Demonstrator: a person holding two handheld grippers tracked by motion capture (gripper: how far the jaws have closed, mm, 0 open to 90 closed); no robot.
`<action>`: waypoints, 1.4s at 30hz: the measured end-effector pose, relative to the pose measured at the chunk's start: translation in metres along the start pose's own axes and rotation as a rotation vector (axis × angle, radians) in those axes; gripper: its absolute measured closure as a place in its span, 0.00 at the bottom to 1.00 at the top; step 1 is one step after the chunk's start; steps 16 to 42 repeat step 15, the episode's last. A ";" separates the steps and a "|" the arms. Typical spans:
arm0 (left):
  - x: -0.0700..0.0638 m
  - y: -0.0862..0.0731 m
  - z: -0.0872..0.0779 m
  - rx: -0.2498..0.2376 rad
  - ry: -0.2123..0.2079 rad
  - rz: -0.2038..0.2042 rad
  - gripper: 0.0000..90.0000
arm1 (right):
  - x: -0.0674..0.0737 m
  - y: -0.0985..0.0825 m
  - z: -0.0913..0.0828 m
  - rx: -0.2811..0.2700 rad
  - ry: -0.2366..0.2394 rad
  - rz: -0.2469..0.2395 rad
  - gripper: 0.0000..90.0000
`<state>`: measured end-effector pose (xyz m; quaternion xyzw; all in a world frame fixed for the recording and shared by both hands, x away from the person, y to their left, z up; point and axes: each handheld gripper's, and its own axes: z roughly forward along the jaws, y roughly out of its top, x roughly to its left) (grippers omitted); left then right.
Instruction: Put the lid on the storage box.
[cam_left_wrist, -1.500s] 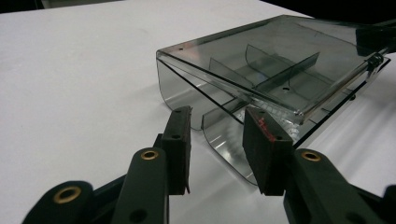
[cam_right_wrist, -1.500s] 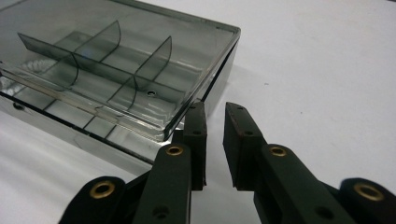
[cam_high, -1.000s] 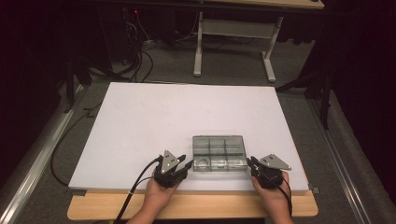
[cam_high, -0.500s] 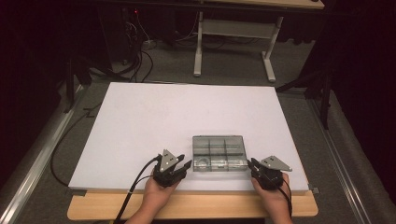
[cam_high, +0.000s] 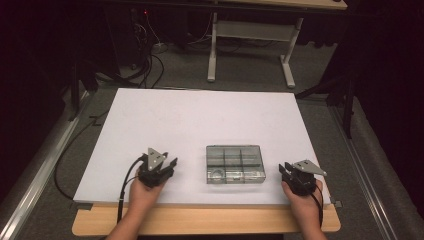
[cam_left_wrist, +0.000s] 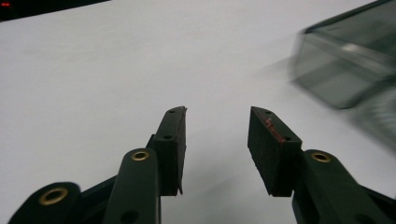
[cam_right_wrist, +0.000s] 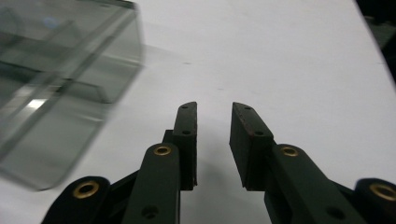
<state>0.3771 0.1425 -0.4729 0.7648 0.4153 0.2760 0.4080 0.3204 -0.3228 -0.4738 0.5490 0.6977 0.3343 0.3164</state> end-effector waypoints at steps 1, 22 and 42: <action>0.010 -0.003 0.000 0.011 0.029 0.010 0.63 | -0.004 -0.001 0.002 0.004 -0.013 0.004 0.81; 0.077 -0.031 -0.014 0.043 0.078 -0.087 0.54 | -0.013 -0.011 0.007 -0.001 -0.021 0.058 0.79; 0.077 -0.031 -0.014 0.043 0.078 -0.087 0.54 | -0.013 -0.011 0.007 -0.001 -0.021 0.058 0.79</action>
